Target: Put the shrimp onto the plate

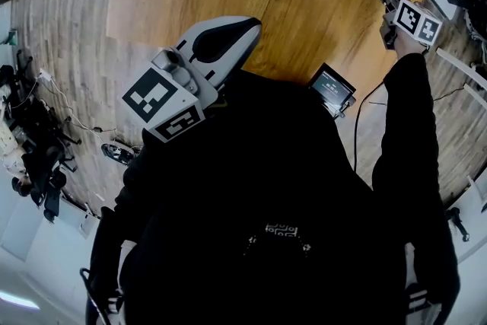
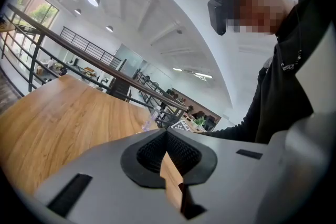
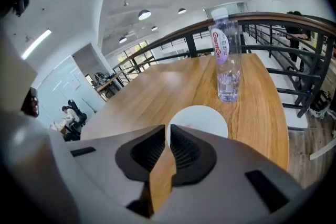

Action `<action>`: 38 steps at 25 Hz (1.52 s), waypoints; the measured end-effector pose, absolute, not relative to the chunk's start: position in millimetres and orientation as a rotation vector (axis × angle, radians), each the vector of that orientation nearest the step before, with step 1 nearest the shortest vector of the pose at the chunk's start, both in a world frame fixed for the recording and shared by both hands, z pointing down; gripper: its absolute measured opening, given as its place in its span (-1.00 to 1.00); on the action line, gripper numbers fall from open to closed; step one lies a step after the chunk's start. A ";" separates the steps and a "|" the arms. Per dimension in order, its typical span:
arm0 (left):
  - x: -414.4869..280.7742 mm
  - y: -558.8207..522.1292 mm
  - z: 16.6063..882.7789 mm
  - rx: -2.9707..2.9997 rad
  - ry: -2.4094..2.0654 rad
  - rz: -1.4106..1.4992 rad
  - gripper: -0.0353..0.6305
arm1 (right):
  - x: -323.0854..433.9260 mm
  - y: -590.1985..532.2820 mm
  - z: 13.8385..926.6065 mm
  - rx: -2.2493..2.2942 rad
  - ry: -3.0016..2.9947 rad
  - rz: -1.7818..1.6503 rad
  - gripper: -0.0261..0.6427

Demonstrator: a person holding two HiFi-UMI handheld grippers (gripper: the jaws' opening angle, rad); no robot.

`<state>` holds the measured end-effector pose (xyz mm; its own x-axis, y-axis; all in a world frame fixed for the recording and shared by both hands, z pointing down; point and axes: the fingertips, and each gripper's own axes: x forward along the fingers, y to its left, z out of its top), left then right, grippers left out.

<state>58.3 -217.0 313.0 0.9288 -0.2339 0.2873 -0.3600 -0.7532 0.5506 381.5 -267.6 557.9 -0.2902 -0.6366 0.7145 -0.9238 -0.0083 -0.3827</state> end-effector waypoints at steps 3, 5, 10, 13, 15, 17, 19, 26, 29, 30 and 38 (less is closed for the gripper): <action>64.4 -214.8 312.4 2.480 -0.369 0.267 -0.88 | 368.6 -256.9 532.2 1.659 -2.018 1.169 -0.82; 68.4 -217.3 312.1 2.498 -0.335 0.267 -0.88 | 360.9 -246.8 520.1 1.676 -2.033 1.147 -0.85; 85.8 -223.5 315.2 2.571 -0.218 0.249 -0.88 | 341.2 -219.8 487.0 1.758 -2.106 1.128 -0.86; 90.9 -224.2 324.9 2.601 -0.160 0.239 -0.88 | 327.8 -204.3 468.3 1.807 -2.135 1.068 -0.86; 96.9 -221.9 322.3 2.633 -0.118 0.237 -0.88 | 323.7 -188.6 440.7 1.855 -2.169 1.025 -0.86; 103.9 -217.7 317.5 2.668 -0.084 0.233 -0.88 | 319.0 -168.6 406.7 1.895 -2.231 0.966 -0.86; 111.1 -215.1 316.5 2.694 -0.052 0.230 -0.88 | 309.6 -151.3 376.2 1.908 -2.294 0.883 -0.86; 131.6 -224.7 300.1 2.746 0.071 0.210 -0.88 | 276.5 -141.4 309.9 1.941 -2.337 0.675 -0.87; 126.1 -231.3 295.0 2.748 0.108 0.209 -0.88 | 257.1 -152.4 295.2 1.935 -2.349 0.625 -0.87; 124.2 -236.1 296.6 2.746 0.115 0.213 -0.88 | 252.7 -158.0 294.4 1.932 -2.347 0.609 -0.87; 132.8 -236.3 317.8 2.741 0.108 0.250 -0.88 | 262.4 -154.3 319.5 1.943 -2.327 0.636 -0.87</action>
